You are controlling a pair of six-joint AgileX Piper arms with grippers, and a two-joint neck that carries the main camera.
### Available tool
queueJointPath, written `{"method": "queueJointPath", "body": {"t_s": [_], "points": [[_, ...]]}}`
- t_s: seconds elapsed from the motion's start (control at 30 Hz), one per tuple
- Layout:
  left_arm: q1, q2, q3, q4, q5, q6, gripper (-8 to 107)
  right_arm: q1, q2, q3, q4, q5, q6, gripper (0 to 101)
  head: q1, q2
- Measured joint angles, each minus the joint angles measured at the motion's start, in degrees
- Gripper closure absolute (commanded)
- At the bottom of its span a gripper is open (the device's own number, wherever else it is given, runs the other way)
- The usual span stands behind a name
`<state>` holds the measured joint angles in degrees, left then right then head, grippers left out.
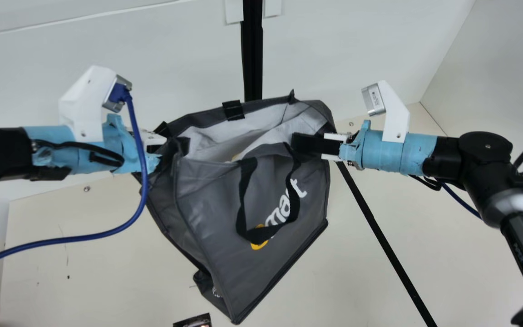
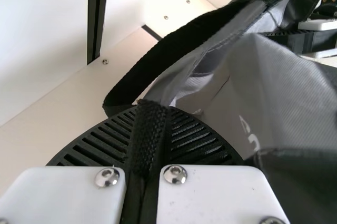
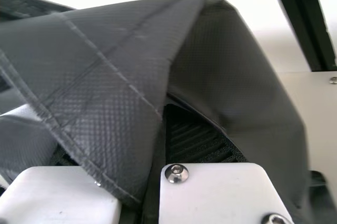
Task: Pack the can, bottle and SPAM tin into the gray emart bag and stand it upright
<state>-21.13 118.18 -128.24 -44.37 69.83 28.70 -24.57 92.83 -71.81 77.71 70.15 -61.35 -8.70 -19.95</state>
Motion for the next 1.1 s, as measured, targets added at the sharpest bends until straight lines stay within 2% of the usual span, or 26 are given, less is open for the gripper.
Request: {"method": "queueJointPath", "body": {"t_s": [0.3, 0.53, 1.1], "points": [[-0.1, 2.3, 0.5, 0.0, 0.1, -0.2, 107, -1.2, 3.9, 0.3, -4.9, -0.2, -5.2, 101, 0.0, 0.1], [-0.1, 2.4, 1.0, -0.4, 0.1, -0.5, 107, 0.2, 2.6, 2.5, -4.3, -0.8, -6.2, 101, 0.0, 0.1], [-0.6, -0.7, 2.4, 0.3, 0.1, -2.2, 107, 1.3, -5.0, 6.2, -0.8, -0.3, 2.1, 101, 0.0, 0.1]]}}
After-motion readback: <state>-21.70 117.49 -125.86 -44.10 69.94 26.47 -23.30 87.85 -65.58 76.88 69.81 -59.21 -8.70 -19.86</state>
